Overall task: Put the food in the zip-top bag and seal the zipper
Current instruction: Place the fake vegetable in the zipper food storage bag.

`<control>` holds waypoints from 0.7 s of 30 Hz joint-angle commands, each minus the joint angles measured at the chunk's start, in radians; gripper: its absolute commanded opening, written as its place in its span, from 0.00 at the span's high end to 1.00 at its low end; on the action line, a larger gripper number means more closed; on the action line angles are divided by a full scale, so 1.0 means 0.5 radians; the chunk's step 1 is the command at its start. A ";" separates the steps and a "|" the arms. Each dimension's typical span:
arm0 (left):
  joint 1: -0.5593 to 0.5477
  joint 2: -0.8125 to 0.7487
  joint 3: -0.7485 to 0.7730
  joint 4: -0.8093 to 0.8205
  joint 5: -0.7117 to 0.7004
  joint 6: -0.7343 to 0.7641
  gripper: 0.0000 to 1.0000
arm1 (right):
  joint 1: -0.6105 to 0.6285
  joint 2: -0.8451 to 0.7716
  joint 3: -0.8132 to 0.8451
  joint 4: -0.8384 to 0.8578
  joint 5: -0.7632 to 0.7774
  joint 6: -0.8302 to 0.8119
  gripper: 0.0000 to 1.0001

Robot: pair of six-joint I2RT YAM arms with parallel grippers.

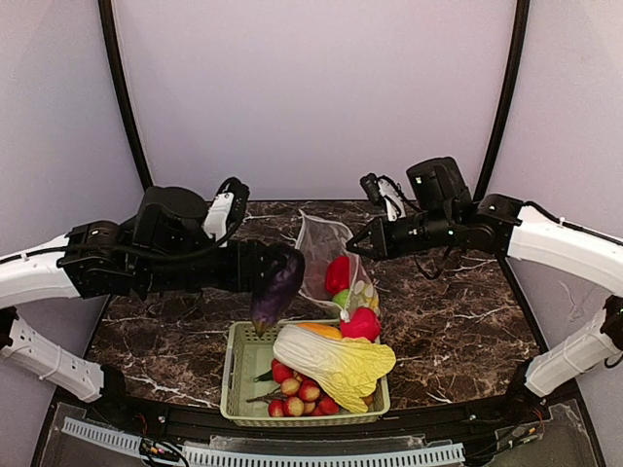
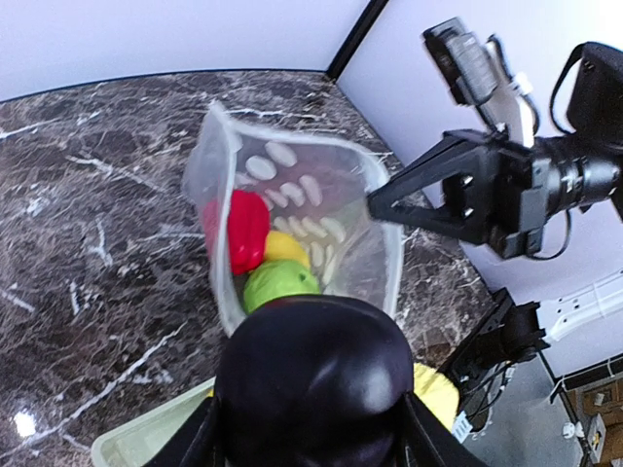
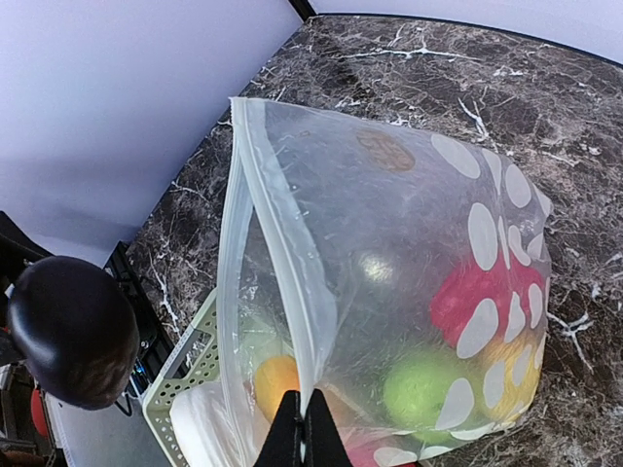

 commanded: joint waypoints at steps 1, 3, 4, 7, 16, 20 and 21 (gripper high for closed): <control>0.011 0.184 0.232 0.134 0.095 0.107 0.49 | 0.052 -0.009 0.076 0.068 -0.008 -0.041 1.00; 0.041 0.248 0.270 0.134 0.119 0.070 0.49 | 0.065 -0.022 0.073 0.070 -0.004 -0.046 1.00; 0.057 0.264 0.271 0.141 0.151 0.054 0.49 | 0.072 -0.023 0.072 0.071 -0.004 -0.046 1.00; 0.166 0.313 0.213 0.202 0.255 -0.042 0.50 | 0.089 -0.031 0.066 0.069 -0.008 -0.048 1.00; 0.314 0.417 0.116 0.309 0.348 -0.093 0.51 | 0.126 -0.021 0.071 0.070 -0.043 -0.076 1.00; 0.341 0.502 0.135 0.288 0.322 -0.082 0.51 | 0.149 0.003 0.075 0.070 -0.052 -0.077 1.00; 0.342 0.510 0.136 0.297 0.308 -0.081 0.51 | 0.154 0.007 0.075 0.073 -0.052 -0.076 1.00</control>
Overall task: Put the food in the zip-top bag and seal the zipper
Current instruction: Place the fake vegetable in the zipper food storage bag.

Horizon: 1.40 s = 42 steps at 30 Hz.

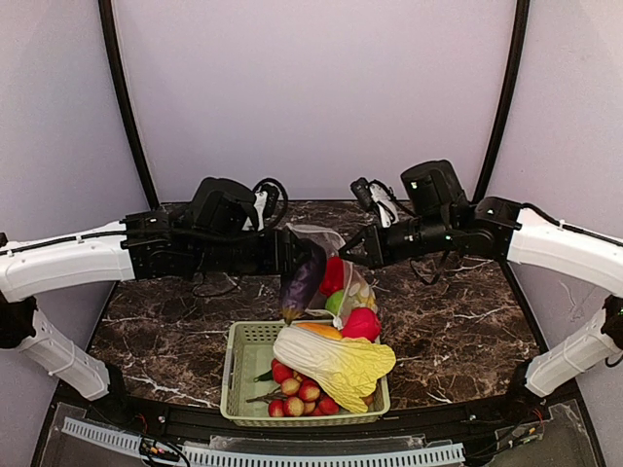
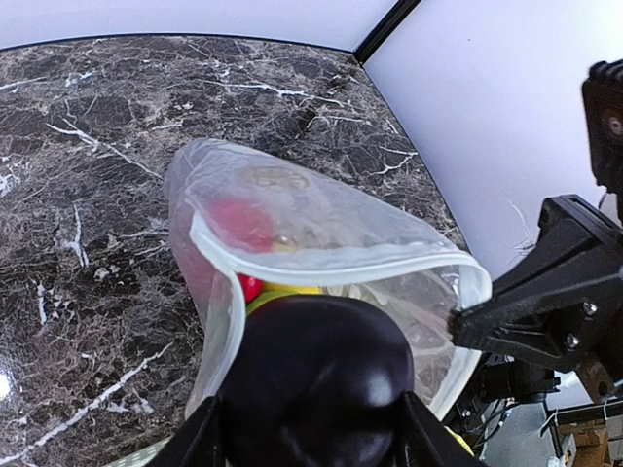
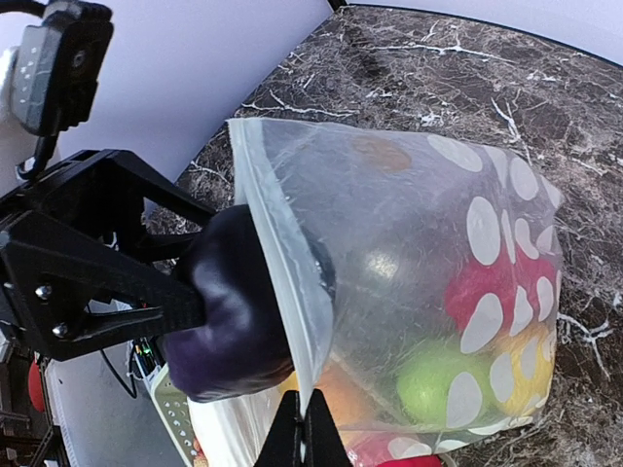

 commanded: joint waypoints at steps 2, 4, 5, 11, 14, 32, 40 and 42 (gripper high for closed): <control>0.030 0.069 -0.007 0.068 -0.017 -0.005 0.51 | 0.046 0.022 0.064 0.076 -0.047 -0.020 1.00; 0.033 0.093 -0.006 0.100 -0.020 -0.011 0.51 | 0.053 0.040 0.064 0.092 -0.067 -0.012 1.00; 0.032 0.113 -0.005 0.110 -0.021 -0.014 0.51 | 0.059 0.051 0.064 0.101 -0.071 -0.006 1.00; 0.034 0.200 0.008 0.163 -0.016 -0.025 0.51 | 0.074 0.106 0.035 0.131 -0.066 0.041 1.00; 0.037 0.237 0.032 0.148 -0.007 -0.009 0.48 | 0.074 0.122 0.009 0.132 -0.036 0.071 1.00; 0.034 0.155 -0.027 0.140 0.255 0.091 0.22 | 0.074 0.103 -0.053 0.139 0.121 0.182 1.00; 0.034 -0.105 -0.133 0.147 0.447 0.143 0.22 | 0.074 0.083 -0.055 0.136 0.148 0.181 1.00; 0.034 -0.198 -0.188 0.149 0.447 0.133 0.22 | 0.074 0.077 -0.052 0.134 0.152 0.181 1.00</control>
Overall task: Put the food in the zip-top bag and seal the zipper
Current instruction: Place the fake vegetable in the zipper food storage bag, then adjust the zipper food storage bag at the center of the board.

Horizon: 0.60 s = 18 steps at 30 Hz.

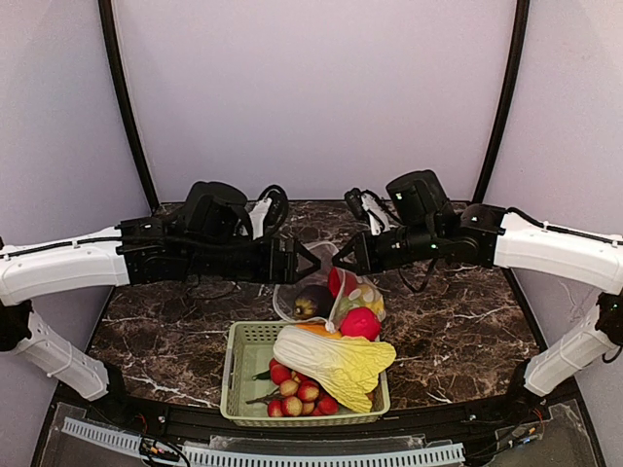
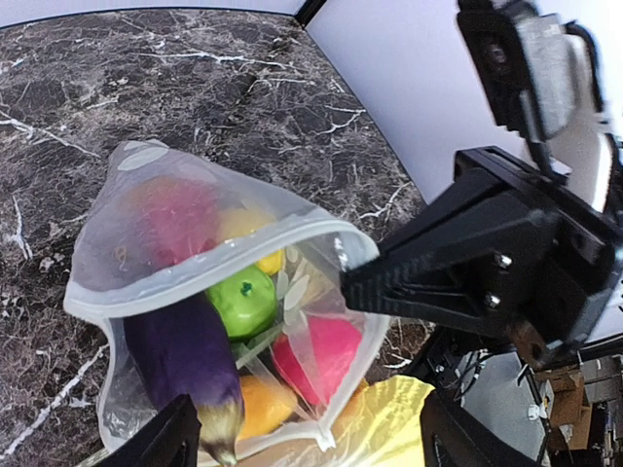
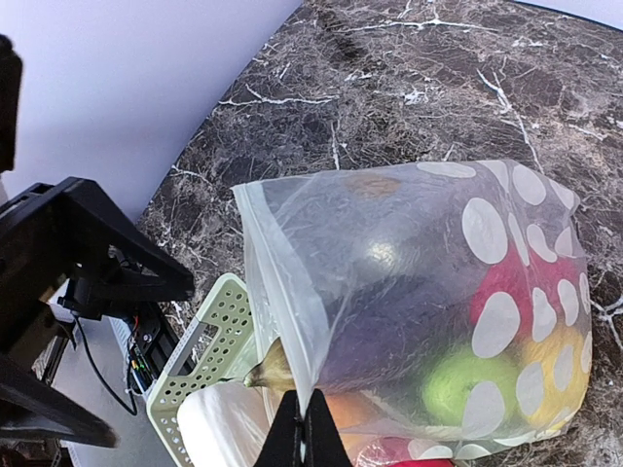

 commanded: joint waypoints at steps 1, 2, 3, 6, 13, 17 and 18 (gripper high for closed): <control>0.006 -0.273 -0.133 0.011 0.083 0.018 0.22 | 0.018 -0.032 -0.014 0.059 0.043 0.008 1.00; 0.006 -0.305 -0.154 0.007 0.066 0.006 0.22 | 0.018 -0.033 -0.012 0.058 0.045 0.006 1.00; 0.004 -0.371 -0.199 0.003 0.051 -0.014 0.22 | 0.018 -0.032 -0.011 0.058 0.046 0.004 1.00; 0.007 -0.462 -0.283 -0.046 -0.037 -0.059 0.22 | 0.018 -0.037 -0.002 0.058 0.052 0.004 1.00; 0.107 -0.490 -0.522 -0.087 0.019 -0.289 0.26 | 0.018 -0.039 0.022 0.053 0.050 0.004 1.00; 0.159 -0.531 -0.676 0.039 0.064 -0.373 0.32 | 0.018 -0.052 0.016 0.051 0.053 0.011 1.00; 0.170 -0.534 -0.716 0.048 0.072 -0.381 0.33 | 0.018 -0.055 0.013 0.051 0.057 0.015 1.00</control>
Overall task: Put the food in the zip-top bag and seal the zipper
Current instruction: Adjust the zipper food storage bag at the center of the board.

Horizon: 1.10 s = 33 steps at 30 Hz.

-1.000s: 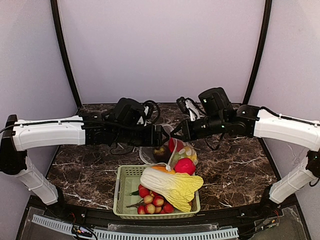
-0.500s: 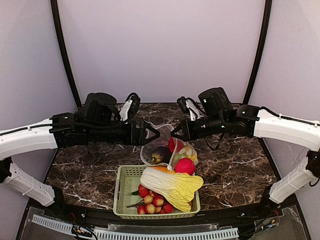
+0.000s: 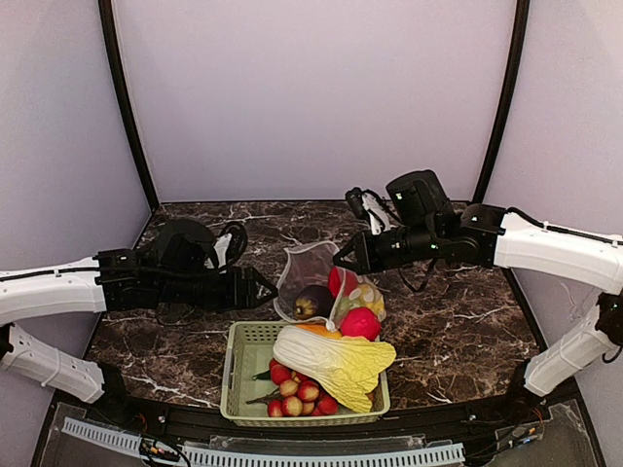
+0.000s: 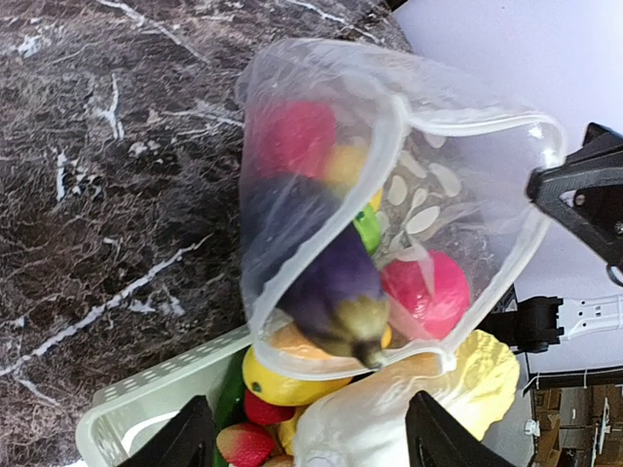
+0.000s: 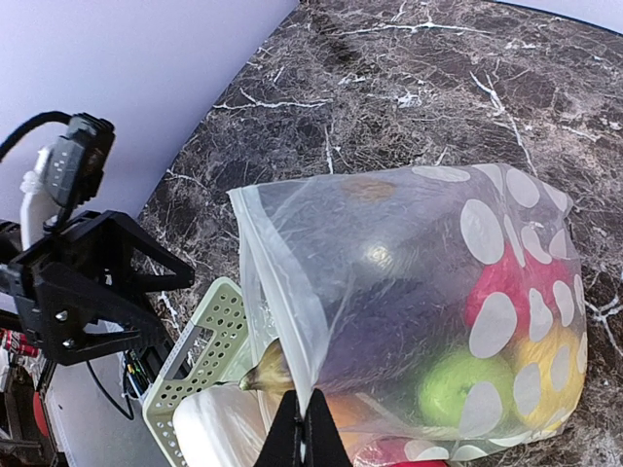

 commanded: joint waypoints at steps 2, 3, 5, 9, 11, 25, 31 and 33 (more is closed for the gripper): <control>0.056 -0.046 -0.173 0.110 0.086 -0.134 0.34 | 0.018 -0.059 0.009 0.049 0.026 0.015 1.00; 0.063 -0.029 -0.195 0.160 0.124 -0.155 0.34 | 0.018 -0.059 0.008 0.049 0.028 0.015 1.00; 0.070 -0.011 -0.256 0.247 0.171 -0.185 0.37 | 0.018 -0.059 0.011 0.046 0.029 0.015 1.00; 0.079 0.018 -0.322 0.341 0.198 -0.229 0.40 | 0.018 -0.064 0.017 0.043 0.033 0.014 1.00; 0.095 0.037 -0.345 0.403 0.228 -0.246 0.42 | 0.018 -0.061 0.020 0.043 0.035 0.012 1.00; 0.116 0.218 -0.337 0.555 0.308 -0.272 0.59 | 0.018 -0.056 0.027 0.033 0.045 0.019 1.00; 0.118 0.259 -0.352 0.594 0.339 -0.309 0.70 | 0.019 -0.064 0.023 0.026 0.059 0.021 1.00; 0.120 0.255 -0.349 0.607 0.335 -0.315 0.74 | 0.018 -0.070 0.028 0.022 0.059 0.023 1.00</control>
